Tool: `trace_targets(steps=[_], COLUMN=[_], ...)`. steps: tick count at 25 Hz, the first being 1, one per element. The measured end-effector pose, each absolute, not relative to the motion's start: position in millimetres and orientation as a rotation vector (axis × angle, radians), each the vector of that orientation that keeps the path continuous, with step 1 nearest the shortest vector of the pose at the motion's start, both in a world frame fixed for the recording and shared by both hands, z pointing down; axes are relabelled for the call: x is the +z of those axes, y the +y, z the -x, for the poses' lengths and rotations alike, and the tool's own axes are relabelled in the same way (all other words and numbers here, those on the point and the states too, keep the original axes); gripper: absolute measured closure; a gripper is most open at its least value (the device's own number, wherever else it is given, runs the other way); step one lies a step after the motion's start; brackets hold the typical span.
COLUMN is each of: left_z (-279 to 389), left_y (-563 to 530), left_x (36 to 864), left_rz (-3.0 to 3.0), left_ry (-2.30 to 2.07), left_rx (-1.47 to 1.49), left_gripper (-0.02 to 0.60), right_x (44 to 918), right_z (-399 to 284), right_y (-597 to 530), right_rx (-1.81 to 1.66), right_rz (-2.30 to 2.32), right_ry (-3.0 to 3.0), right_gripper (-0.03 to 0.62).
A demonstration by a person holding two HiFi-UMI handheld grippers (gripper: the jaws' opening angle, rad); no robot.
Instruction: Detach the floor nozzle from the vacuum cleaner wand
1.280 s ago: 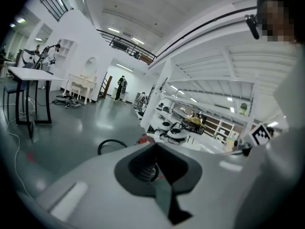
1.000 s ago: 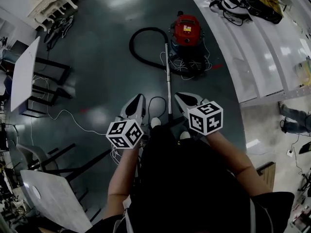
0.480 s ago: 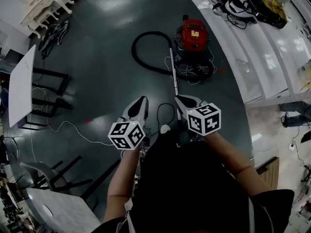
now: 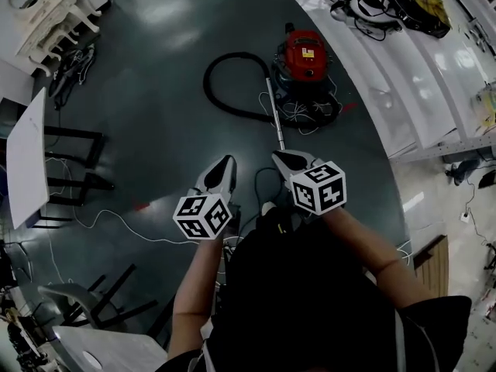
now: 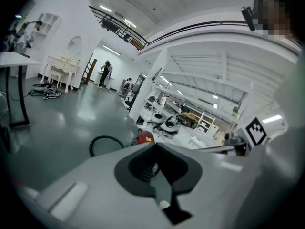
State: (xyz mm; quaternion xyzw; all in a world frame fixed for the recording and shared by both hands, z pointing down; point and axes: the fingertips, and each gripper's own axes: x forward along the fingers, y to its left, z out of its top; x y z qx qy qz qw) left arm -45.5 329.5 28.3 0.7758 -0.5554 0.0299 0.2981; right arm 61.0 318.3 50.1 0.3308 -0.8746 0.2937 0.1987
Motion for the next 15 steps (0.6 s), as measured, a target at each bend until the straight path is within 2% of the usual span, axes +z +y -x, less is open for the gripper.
trace_targets(steps=[15], left_z=[33], left_y=[256], left_x=[41], left_rz=[-2.015], left_ry=[-1.509], left_rx=[0.086], left_gripper=[0.574], right_x=[69], right_z=[-54], right_y=[235], right_rx=[0.81], right_rz=[-0.883], right_ry=[-2.435], right_gripper=[0.6])
